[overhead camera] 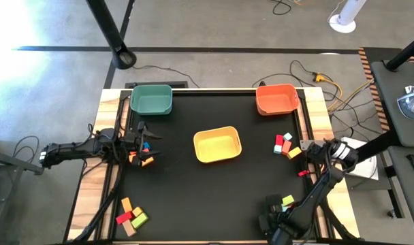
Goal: Sort blocks by size
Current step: Put the light blue thin block into the yellow bin
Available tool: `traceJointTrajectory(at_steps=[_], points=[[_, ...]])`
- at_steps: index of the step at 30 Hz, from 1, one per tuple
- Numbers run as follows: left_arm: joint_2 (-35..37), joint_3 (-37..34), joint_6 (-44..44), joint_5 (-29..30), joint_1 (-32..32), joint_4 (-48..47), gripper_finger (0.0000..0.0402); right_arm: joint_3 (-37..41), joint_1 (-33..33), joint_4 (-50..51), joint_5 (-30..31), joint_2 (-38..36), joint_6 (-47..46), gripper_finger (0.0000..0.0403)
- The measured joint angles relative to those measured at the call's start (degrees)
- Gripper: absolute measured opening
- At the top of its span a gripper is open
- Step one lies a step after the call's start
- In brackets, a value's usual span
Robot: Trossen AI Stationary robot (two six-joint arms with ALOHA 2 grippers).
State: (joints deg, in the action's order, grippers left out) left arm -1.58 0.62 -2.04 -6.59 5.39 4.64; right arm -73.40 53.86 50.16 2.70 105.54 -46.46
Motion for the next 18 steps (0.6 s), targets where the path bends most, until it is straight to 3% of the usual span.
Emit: traceJointTrajectory(at_steps=[18], points=[[0.00,0.00,0.01,0.00,0.00,0.02,0.0274,0.89,-0.89,-1.95,0.26,1.36,0.05,0.0194]])
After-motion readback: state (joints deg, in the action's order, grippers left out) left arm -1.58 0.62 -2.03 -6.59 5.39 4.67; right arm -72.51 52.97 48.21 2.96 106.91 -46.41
